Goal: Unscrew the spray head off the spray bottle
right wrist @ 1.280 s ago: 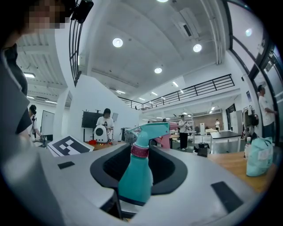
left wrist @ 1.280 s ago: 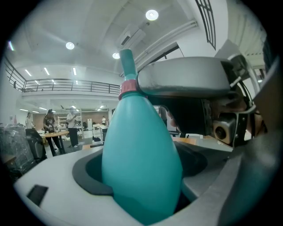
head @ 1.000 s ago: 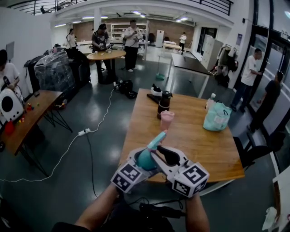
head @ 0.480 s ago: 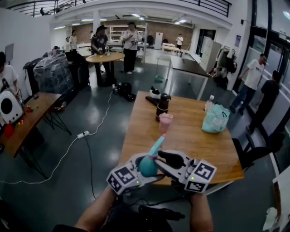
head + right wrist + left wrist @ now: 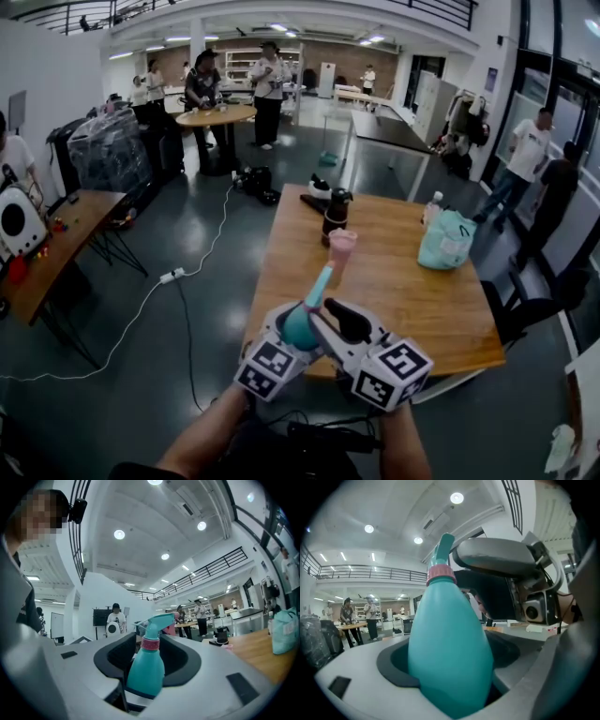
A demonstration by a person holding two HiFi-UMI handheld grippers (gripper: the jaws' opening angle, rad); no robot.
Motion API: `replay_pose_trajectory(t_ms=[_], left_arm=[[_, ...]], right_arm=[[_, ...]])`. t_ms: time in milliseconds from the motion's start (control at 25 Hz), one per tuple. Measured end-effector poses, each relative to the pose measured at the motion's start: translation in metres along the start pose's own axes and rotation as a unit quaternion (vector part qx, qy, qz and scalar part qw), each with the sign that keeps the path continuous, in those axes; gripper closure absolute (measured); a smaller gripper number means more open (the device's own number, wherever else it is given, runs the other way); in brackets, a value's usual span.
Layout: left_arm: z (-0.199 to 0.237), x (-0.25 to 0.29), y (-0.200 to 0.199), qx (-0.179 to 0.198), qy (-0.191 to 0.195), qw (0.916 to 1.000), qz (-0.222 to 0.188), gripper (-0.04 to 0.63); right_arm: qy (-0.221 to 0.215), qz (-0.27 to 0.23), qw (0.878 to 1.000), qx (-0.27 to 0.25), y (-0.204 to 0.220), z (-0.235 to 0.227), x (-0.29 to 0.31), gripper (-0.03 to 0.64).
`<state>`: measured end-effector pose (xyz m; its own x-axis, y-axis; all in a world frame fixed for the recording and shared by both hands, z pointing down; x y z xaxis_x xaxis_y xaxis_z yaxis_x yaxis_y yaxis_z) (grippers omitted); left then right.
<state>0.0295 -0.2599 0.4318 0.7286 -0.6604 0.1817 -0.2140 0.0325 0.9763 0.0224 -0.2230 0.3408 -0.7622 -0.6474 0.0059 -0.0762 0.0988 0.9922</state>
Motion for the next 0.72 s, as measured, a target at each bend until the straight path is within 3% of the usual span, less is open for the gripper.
replay_pose_trajectory(t_ms=[120, 240, 480, 720], left_arm=[[-0.001, 0.002, 0.003, 0.01, -0.005, 0.9999, 0.011, 0.163], [-0.006, 0.001, 0.005, 0.016, -0.002, 0.9997, 0.016, 0.163], [-0.013, 0.001, 0.004, 0.02, 0.014, 0.9995, 0.017, 0.163], [-0.025, -0.008, 0.001, 0.011, 0.079, 0.9968, 0.006, 0.163]], right_arm=[[0.03, 0.009, 0.999, 0.014, 0.005, -0.004, 0.007, 0.451], [0.026, 0.009, 0.999, 0.017, 0.007, 0.001, 0.009, 0.451], [-0.008, 0.015, 1.0, -0.006, 0.007, 0.008, 0.007, 0.451], [-0.068, 0.026, 0.997, -0.026, 0.007, 0.012, 0.007, 0.469]])
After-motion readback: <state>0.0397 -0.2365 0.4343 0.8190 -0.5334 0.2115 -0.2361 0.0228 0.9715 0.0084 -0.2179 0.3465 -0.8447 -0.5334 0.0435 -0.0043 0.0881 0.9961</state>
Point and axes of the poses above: the fingertips, and each gripper's own axes: x forward along the fingers, z to its left, y out of its underside, the point moved 1 cm from there along -x, backward along the fingers, and after that the axes turned 1 degree about y, right-handed, at the moved point
